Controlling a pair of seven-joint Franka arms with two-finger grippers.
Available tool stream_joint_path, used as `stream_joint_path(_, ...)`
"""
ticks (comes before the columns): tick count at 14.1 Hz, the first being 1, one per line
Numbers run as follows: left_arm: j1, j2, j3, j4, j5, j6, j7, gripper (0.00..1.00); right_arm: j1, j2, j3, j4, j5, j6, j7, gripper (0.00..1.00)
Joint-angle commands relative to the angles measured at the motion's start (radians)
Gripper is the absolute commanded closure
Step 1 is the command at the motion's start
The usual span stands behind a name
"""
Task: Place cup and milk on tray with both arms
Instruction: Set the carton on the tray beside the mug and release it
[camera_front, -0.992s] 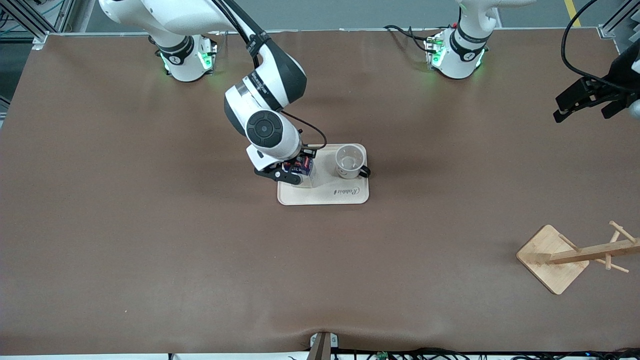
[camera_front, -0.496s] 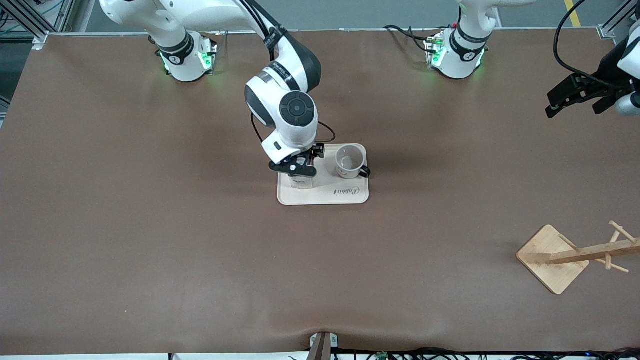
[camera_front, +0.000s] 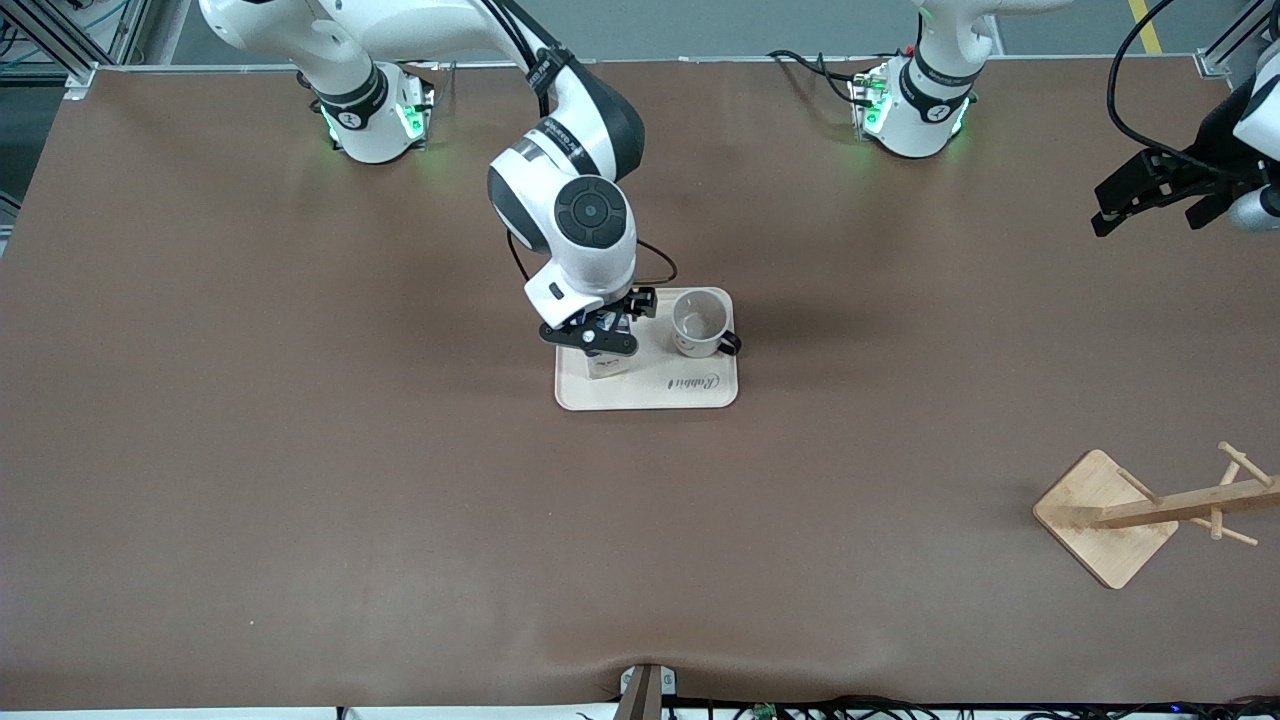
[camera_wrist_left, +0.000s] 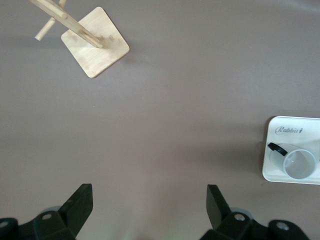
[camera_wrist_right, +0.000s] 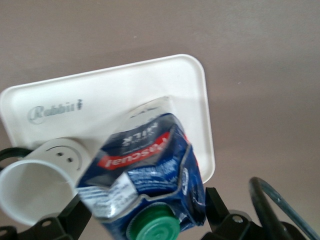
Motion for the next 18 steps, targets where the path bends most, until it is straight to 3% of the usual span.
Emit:
stream_joint_path(1, -0.002, -0.029, -0.017, -0.032, 0.044, 0.02, 0.015, 0.0, -0.003, -0.021, -0.001, 0.042, 0.033, -0.049, -0.001, 0.0)
stream_joint_path(8, -0.001, -0.027, -0.025, -0.029, 0.042, 0.015, 0.016, 0.0, -0.057, -0.098, -0.013, 0.159, 0.019, -0.236, 0.004, 0.0)
stream_joint_path(12, 0.002, -0.024, -0.025, -0.032, 0.036, 0.015, 0.015, 0.0, -0.115, -0.15, -0.032, 0.183, 0.011, -0.261, -0.016, 0.0)
stream_joint_path(16, 0.002, -0.021, -0.025, -0.032, 0.033, 0.015, 0.015, 0.0, -0.236, -0.19, -0.04, 0.249, 0.01, -0.432, -0.1, 0.0)
stream_joint_path(18, 0.004, -0.024, -0.023, -0.032, 0.032, 0.013, 0.015, 0.0, -0.284, -0.262, -0.038, 0.236, -0.009, -0.44, -0.107, 0.0)
